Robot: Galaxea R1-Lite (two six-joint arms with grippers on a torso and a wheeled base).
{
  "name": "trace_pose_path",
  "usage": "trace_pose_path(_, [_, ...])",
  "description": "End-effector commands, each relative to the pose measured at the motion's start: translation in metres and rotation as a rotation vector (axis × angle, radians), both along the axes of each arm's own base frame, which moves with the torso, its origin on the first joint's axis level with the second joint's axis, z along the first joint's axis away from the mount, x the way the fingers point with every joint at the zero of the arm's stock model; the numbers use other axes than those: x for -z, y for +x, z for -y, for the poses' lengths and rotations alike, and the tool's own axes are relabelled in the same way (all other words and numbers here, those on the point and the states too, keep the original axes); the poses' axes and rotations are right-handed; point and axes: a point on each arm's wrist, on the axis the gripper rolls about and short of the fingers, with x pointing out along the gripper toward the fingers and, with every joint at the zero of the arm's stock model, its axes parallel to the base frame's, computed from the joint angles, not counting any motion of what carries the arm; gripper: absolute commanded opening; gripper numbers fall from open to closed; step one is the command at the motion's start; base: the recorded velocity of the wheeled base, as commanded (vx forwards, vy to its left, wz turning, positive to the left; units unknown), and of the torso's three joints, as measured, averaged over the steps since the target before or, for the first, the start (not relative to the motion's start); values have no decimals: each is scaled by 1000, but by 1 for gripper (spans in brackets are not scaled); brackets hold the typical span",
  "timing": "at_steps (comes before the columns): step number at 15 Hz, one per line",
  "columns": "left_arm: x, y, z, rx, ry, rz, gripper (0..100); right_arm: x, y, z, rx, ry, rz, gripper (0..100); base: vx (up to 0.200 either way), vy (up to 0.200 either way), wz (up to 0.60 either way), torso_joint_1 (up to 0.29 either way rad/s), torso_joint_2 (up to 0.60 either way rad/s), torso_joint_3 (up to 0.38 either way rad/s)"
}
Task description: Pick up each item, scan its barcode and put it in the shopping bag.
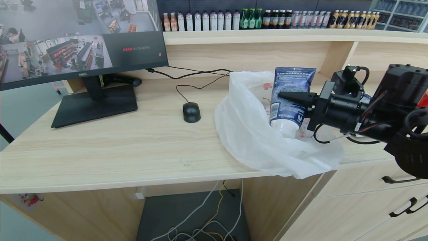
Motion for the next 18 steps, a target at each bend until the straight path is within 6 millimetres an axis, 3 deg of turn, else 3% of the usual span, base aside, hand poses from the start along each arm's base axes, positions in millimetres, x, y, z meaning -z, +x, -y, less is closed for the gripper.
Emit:
trace_pose_path(1, [0, 0, 0, 0, 0, 0, 100, 2, -1, -5, -24, -3, -8, 0, 0, 0, 0, 0, 0, 0])
trace_pose_path(6, [0, 0, 0, 0, 0, 0, 100, 8, -2, -10, -38, -14, -19, 0, 0, 0, 0, 0, 0, 0])
trace_pose_path(9, [0, 0, 0, 0, 0, 0, 100, 28, 1, -11, -28, -81, -22, 0, 0, 0, 0, 0, 0, 0])
trace_pose_path(18, [0, 0, 0, 0, 0, 0, 100, 32, 0, -11, -30, -87, -33, 0, 0, 0, 0, 0, 0, 0])
